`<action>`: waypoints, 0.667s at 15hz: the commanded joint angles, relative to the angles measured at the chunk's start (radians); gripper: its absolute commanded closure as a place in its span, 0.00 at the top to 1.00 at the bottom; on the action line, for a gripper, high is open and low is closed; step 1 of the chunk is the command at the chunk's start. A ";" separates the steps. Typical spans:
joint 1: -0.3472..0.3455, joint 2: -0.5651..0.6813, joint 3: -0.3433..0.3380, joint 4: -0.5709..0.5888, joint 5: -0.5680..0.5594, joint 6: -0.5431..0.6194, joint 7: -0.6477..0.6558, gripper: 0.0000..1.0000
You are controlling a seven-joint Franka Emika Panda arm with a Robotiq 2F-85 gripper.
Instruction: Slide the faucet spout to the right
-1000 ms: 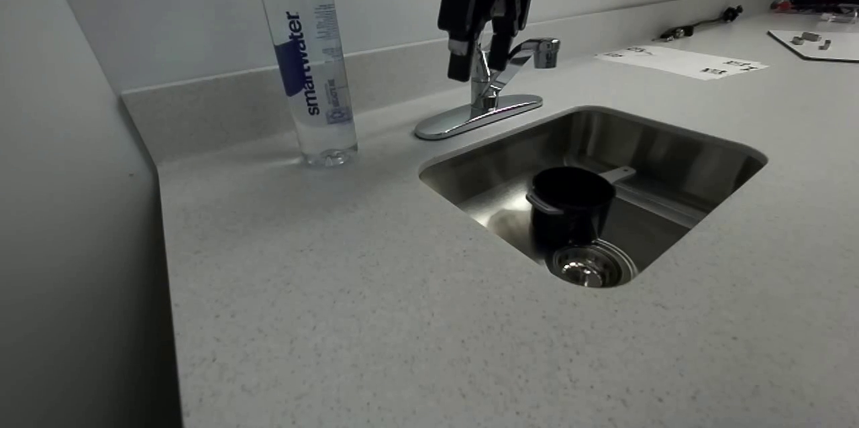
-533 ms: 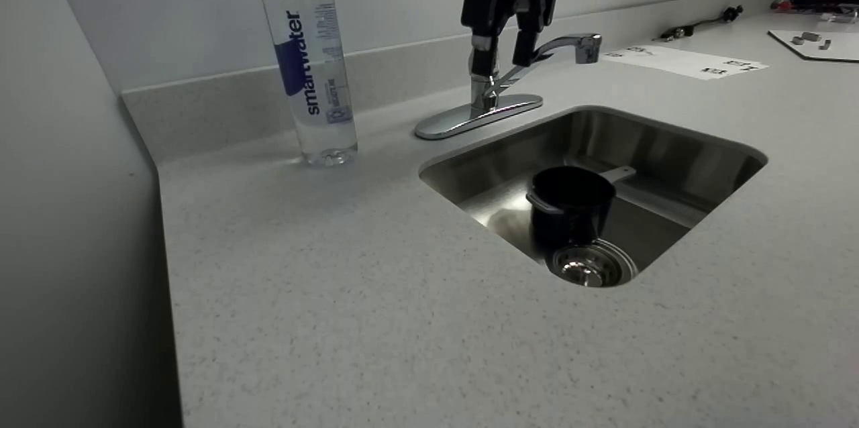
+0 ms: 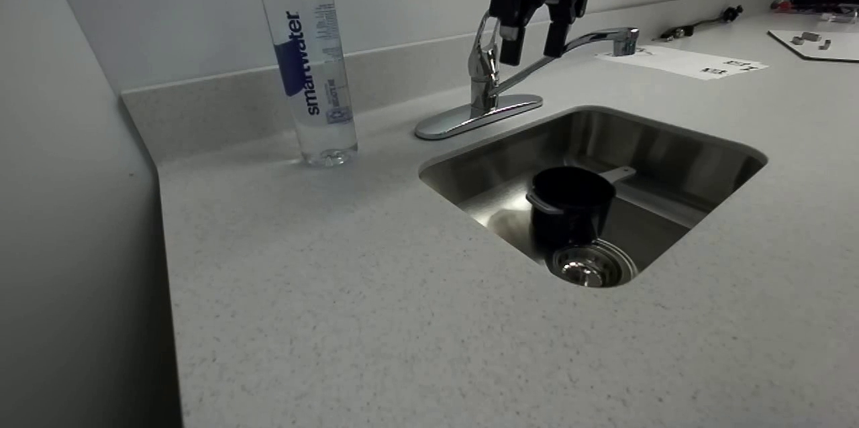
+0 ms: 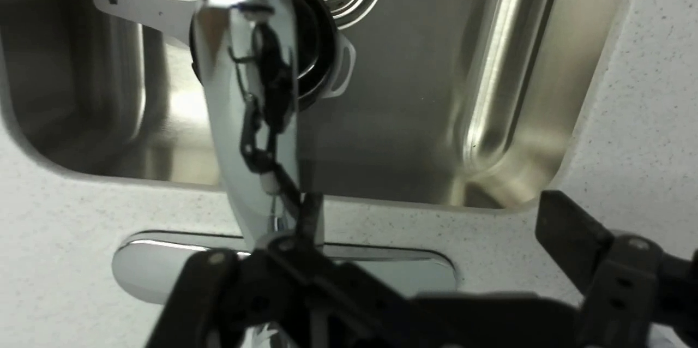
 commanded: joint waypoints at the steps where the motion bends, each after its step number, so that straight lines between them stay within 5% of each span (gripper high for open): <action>1: -0.022 -0.067 -0.022 -0.063 -0.008 -0.042 0.042 1.00; 10: -0.035 -0.048 -0.082 -0.095 -0.053 -0.006 0.126 1.00</action>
